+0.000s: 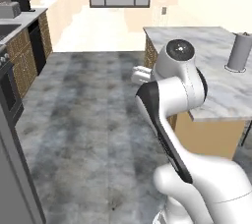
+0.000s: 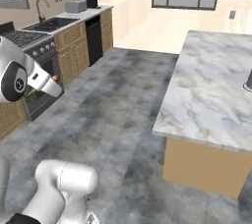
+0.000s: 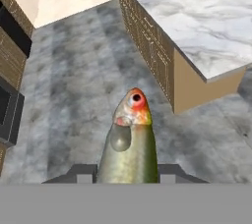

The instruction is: Transport the fish from the fridge to the microwave and turn on the microwave.

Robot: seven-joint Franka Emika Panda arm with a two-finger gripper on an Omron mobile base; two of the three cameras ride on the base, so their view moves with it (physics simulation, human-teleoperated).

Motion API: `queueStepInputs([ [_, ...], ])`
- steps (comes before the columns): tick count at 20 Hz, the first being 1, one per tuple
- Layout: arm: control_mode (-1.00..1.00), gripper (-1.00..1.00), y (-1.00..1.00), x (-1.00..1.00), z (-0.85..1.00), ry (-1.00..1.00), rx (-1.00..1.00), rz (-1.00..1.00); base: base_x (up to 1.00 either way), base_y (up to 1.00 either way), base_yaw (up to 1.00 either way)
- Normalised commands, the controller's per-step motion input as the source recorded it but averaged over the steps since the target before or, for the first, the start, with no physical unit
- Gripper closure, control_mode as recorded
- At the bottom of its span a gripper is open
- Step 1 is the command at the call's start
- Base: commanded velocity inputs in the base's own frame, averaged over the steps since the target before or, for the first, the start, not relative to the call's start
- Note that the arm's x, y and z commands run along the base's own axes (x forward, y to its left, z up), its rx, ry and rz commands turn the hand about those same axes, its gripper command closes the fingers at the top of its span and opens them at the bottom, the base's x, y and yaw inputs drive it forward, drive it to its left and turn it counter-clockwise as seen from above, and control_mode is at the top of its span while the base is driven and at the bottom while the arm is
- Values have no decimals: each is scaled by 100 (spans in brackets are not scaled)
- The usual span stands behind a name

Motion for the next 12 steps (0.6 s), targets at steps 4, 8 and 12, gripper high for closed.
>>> queueStepInputs([
  [4,100,100,0,0,0,0,0,0,97,0,-2],
  [8,100,100,0,0,0,0,0,0,98,4,-1],
  [12,100,100,0,0,0,0,0,0,84,35,-1],
])
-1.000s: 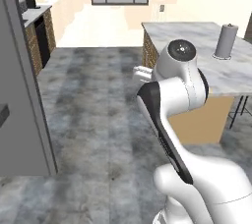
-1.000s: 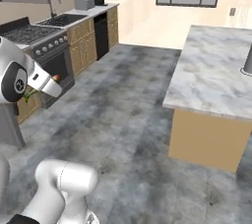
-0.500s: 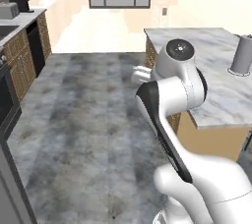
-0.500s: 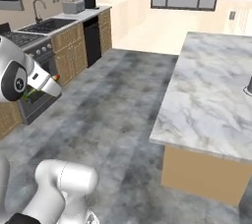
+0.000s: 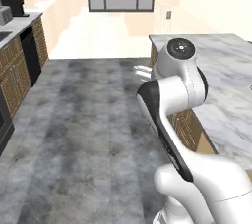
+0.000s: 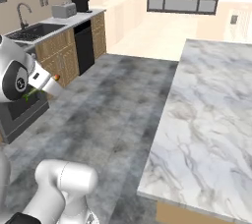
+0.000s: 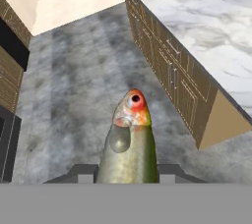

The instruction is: Transport the fish from the fridge to the microwave and turn on the microwave.

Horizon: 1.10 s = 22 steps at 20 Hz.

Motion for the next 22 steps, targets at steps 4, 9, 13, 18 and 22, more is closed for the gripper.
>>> queueStepInputs([
  [4,100,100,0,0,0,0,0,0,83,54,-5],
  [9,100,100,0,0,0,0,0,0,83,49,-4],
  [13,100,100,0,0,0,0,0,0,92,44,-4],
  [18,100,100,0,0,0,0,0,0,92,27,0],
  [22,100,100,0,0,0,0,0,0,84,35,1],
])
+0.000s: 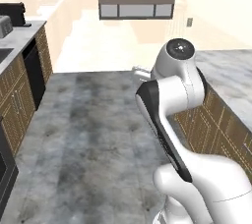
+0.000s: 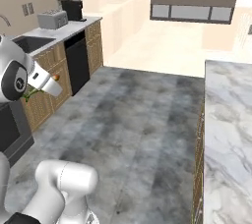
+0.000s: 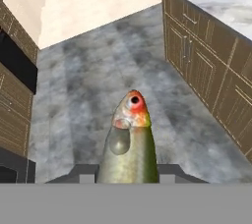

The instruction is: Transport the fish from the fridge to the microwave and turn on the microwave.

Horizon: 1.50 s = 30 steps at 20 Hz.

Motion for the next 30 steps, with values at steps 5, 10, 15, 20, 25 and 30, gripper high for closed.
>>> queueStepInputs([
  [5,100,100,0,0,0,0,0,0,68,39,10],
  [10,100,100,0,0,0,0,0,0,41,46,18],
  [15,100,100,0,0,0,0,0,0,49,52,35],
  [20,100,100,0,0,0,0,0,0,55,25,48],
  [25,100,100,0,0,0,0,0,0,60,3,44],
  [30,100,100,0,0,0,0,0,0,52,-32,43],
])
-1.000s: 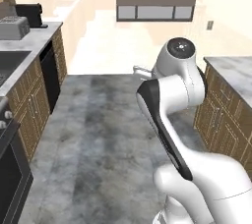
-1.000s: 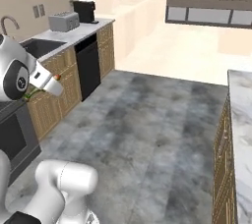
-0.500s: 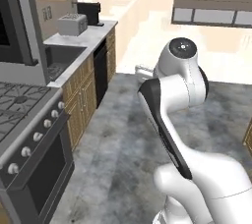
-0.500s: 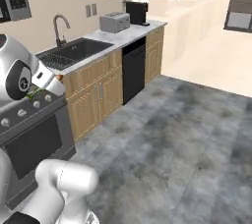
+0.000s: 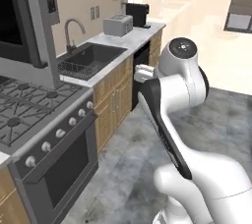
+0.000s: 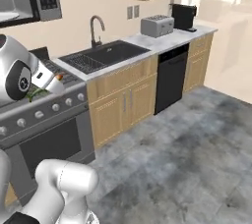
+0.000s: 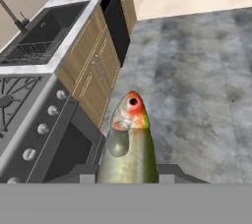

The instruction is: Transport the fish from the fridge to the microwave and turn on the microwave.

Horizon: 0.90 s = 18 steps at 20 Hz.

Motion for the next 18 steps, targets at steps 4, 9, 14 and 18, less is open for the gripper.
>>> queueStepInputs([
  [4,100,100,0,0,0,0,0,0,36,-37,44],
  [9,100,100,0,0,0,0,0,0,20,-49,45],
  [14,100,100,0,0,0,0,0,0,9,-37,38],
  [18,100,100,0,0,0,0,0,0,8,-46,35],
])
